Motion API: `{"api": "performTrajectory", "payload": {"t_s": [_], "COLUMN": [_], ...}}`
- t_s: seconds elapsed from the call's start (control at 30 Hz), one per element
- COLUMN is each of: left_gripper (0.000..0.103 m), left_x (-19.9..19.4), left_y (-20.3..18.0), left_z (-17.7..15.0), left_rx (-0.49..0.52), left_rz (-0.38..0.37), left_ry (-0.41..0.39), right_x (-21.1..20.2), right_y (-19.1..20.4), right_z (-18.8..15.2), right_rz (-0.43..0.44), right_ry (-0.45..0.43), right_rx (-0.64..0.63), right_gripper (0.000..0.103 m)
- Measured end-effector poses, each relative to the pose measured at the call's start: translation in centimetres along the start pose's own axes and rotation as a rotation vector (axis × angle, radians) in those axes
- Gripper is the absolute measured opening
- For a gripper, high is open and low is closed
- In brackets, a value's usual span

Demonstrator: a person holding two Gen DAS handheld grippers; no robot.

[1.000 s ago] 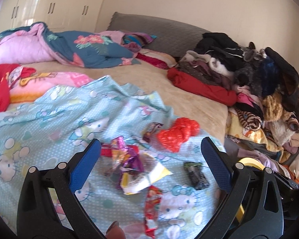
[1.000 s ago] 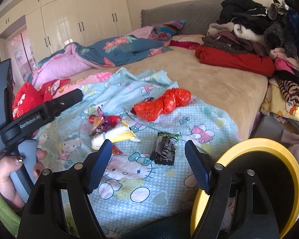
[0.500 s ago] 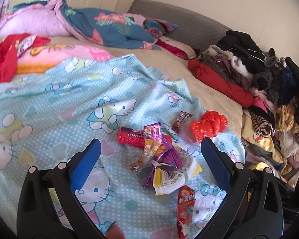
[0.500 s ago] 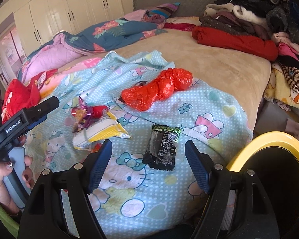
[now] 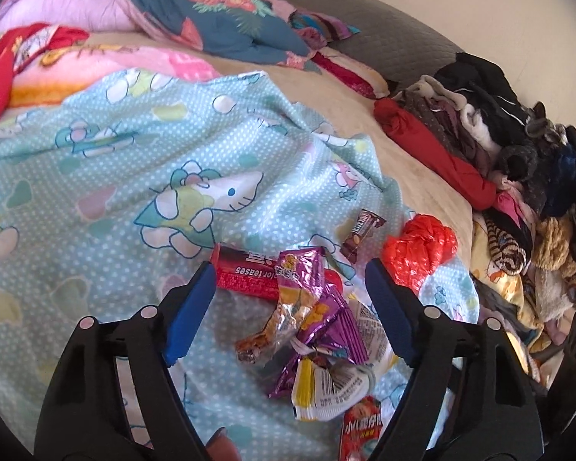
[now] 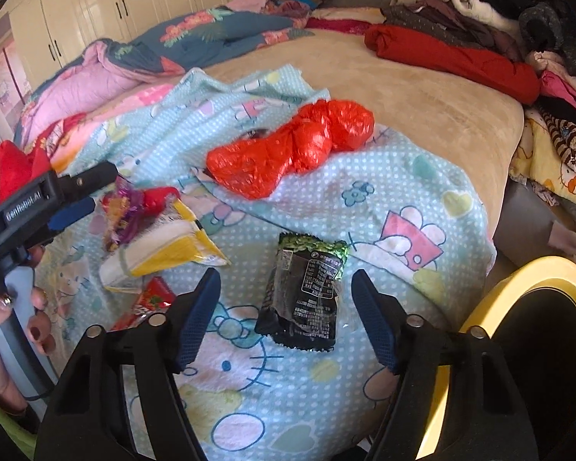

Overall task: Collect trash
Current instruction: 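Grasp the purple candy wrappers with the left tool while the right tool grasps the black packet, then carry the wrappers and black packet over the yellow-rimmed bin with both tools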

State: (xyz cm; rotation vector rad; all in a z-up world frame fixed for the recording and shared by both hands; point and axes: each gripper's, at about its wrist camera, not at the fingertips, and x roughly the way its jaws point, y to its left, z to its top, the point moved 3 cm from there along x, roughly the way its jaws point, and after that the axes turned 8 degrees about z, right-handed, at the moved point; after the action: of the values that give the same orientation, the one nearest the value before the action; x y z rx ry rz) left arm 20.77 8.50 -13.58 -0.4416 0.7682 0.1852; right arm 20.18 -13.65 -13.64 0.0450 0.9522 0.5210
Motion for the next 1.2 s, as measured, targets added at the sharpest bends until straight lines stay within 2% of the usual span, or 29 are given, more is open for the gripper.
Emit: {"api": "performTrajectory", "payload": {"t_s": [0.1,0.2,0.3,0.33,0.47,0.53,0.7,1.2], "left_gripper": [0.063,0.061,0.055,0.051,0.04,0.03,0.021,0.02], "left_x": [0.6,0.9,1.1,1.2,1.3,1.3,1.1,-2.9], "left_y": [0.2,0.1,0.1,0.1,0.1,0.2,0.5,0.2], "left_z": [0.1,0.2,0.2,0.1,-0.1,-0.2,-0.4,-0.1], "left_rx": [-0.02,-0.025,-0.032,-0.033,-0.039,-0.041,-0.055,-0.009], "left_rz": [-0.007,-0.014,-0.024,-0.025,-0.031,-0.031,-0.047,-0.053], "left_ry": [0.014,0.023,0.033,0.036,0.045,0.051,0.056,-0.027], "right_x": [0.8,1.7,2.3,2.3,2.0,1.7,1.1,-1.3], "right_y": [0.0,0.0,0.0,0.1,0.5,0.8,1.9,3.7], "right_z": [0.0,-0.1,-0.2,-0.3,-0.7,-0.9,-1.4,-2.1], "right_rz": [-0.003,-0.018,-0.033,-0.036,-0.011,0.007,0.044,0.128], "right_ry": [0.03,0.065,0.086,0.089,0.08,0.073,0.062,-0.004], "right_rx": [0.001,-0.006,-0.005,-0.011,-0.03,-0.034,-0.05,-0.061], "right_gripper": [0.062,0.054,0.041,0.032,0.028,0.027,0.024,0.022]}}
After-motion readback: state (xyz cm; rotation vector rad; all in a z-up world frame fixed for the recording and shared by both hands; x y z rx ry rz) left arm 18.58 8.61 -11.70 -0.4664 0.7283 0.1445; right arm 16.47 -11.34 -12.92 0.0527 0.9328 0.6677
